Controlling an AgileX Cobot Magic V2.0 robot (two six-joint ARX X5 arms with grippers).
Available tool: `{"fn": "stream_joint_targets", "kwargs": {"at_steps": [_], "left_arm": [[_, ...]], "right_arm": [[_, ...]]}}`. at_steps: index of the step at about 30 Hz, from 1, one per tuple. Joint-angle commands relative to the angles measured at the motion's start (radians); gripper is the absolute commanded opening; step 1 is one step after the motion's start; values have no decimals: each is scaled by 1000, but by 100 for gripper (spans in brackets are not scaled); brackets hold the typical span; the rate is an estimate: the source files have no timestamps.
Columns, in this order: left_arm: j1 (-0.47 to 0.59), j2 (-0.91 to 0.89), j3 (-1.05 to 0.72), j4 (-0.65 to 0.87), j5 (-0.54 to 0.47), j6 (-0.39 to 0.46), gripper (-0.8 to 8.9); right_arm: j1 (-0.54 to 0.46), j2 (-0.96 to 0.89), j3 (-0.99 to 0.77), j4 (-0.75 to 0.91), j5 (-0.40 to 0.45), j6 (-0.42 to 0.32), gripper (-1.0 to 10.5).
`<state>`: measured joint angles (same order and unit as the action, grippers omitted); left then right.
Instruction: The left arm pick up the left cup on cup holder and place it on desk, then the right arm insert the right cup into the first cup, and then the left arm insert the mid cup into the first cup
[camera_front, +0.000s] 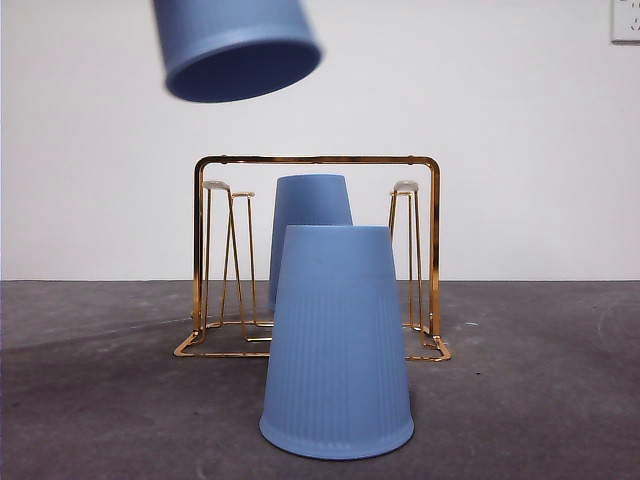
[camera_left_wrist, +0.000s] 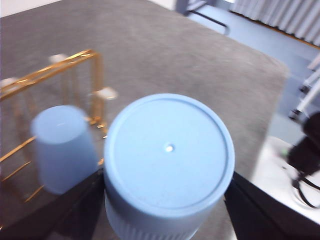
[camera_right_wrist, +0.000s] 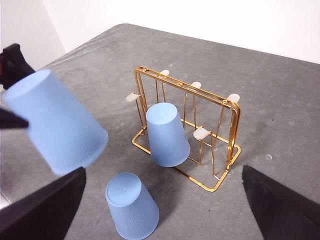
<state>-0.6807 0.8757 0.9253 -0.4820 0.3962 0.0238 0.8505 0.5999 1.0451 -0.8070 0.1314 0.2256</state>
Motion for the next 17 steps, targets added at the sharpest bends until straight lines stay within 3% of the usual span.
{"fn": "stream_joint_targets", "kwargs": {"at_steps": [1, 7, 17], "left_arm": [[-49, 35, 18, 13, -4, 33, 330], [-120, 118, 18, 51, -38, 55, 330], [-145, 295, 18, 115, -90, 74, 330]], "right_arm": [[8, 6, 16, 8, 2, 11, 494], [8, 6, 16, 8, 2, 29, 494], [8, 6, 16, 10, 1, 48, 494]]}}
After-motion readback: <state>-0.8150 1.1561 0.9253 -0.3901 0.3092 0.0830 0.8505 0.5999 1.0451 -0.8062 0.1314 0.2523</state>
